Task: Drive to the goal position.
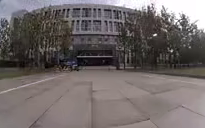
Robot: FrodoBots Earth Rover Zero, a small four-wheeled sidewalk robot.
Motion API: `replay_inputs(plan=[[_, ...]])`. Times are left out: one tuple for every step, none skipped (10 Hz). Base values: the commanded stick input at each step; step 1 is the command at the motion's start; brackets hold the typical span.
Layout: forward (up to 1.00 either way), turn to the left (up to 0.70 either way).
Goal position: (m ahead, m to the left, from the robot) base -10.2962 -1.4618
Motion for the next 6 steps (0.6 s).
replay_inputs(plan=[[0.7,-0.35],[0.7,-0.35],[0.7,-0.35],[0.7,-0.35],[0.7,-0.35],[0.7,-0.35]])
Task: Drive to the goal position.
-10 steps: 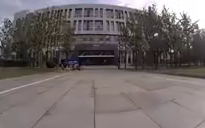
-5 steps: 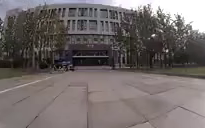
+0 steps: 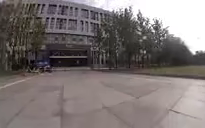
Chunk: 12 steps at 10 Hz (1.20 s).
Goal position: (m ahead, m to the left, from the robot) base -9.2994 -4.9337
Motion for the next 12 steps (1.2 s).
replay_inputs(plan=[[0.7,-0.35],[0.7,-0.35],[0.7,-0.35],[0.7,-0.35],[0.7,-0.35],[0.7,-0.35],[0.7,-0.35],[0.7,-0.35],[0.7,-0.35],[0.7,-0.35],[0.7,-0.35],[0.7,-0.35]])
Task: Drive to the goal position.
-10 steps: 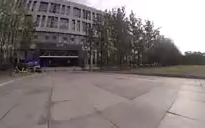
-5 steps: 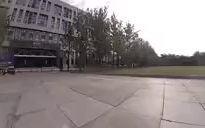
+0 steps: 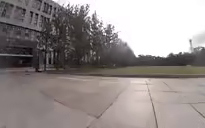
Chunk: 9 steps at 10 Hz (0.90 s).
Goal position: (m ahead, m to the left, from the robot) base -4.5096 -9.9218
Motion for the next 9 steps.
replay_inputs(plan=[[0.7,-0.35],[0.7,-0.35],[0.7,-0.35],[0.7,-0.35],[0.7,-0.35],[0.7,-0.35],[0.7,-0.35],[0.7,-0.35],[0.7,-0.35]])
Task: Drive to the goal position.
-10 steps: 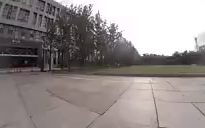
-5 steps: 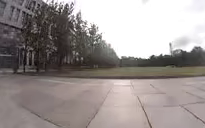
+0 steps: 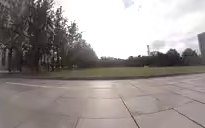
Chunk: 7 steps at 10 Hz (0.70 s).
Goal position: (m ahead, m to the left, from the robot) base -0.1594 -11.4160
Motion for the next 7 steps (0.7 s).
replay_inputs(plan=[[0.7,-0.35],[0.7,-0.35],[0.7,-0.35],[0.7,-0.35],[0.7,-0.35],[0.7,-0.35],[0.7,-0.35]])
